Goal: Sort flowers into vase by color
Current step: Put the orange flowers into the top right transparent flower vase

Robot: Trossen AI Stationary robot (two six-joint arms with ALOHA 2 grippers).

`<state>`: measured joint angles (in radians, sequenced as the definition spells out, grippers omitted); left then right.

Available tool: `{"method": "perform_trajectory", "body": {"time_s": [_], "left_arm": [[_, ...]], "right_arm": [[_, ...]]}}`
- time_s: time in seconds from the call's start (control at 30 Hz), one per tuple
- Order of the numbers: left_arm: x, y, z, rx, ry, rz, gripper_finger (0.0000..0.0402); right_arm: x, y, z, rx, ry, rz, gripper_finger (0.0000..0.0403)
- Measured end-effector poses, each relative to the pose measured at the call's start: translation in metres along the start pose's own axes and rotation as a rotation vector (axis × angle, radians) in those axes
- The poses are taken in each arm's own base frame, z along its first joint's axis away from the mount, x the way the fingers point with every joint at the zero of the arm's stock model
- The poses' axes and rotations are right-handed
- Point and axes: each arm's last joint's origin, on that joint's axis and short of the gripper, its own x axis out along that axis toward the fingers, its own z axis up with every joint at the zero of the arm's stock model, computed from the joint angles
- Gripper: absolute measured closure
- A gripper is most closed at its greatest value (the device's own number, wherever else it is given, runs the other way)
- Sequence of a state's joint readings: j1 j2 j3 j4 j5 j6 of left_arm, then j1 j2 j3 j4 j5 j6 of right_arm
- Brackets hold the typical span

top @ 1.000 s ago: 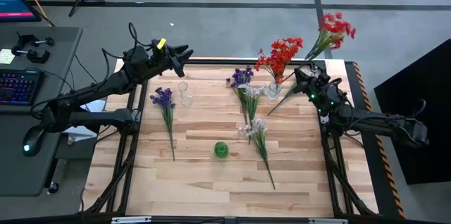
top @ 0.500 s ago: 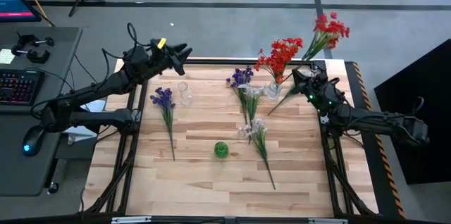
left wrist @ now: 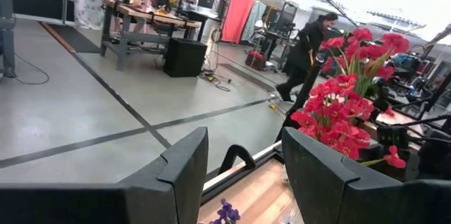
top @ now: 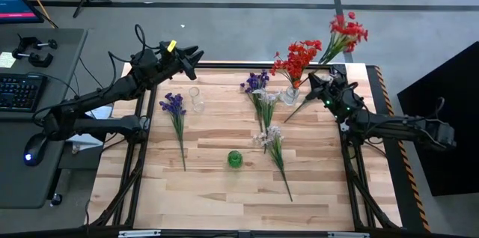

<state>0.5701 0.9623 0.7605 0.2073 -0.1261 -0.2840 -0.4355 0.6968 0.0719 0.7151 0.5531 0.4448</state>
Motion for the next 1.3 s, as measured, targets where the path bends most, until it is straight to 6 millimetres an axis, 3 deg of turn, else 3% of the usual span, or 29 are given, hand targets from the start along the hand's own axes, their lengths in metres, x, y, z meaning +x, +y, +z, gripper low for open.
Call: {"method": "perform_trajectory", "body": {"time_s": [0.37,0.67,1.3], "left_arm": [[0.0,0.001,0.0,0.024,-0.005,0.018,0.0232],[0.0,0.001,0.0,0.025,-0.013,0.044,0.0232],[0.0,0.001,0.0,0.026,-0.014,0.051,0.0232]], "right_arm": [[0.004,0.003,0.001,-0.045,-0.035,-0.001,0.0403],[0.019,0.023,0.019,-0.27,0.065,0.007,0.0403],[0.023,0.023,0.014,-0.298,0.092,-0.022,0.0403]]}}
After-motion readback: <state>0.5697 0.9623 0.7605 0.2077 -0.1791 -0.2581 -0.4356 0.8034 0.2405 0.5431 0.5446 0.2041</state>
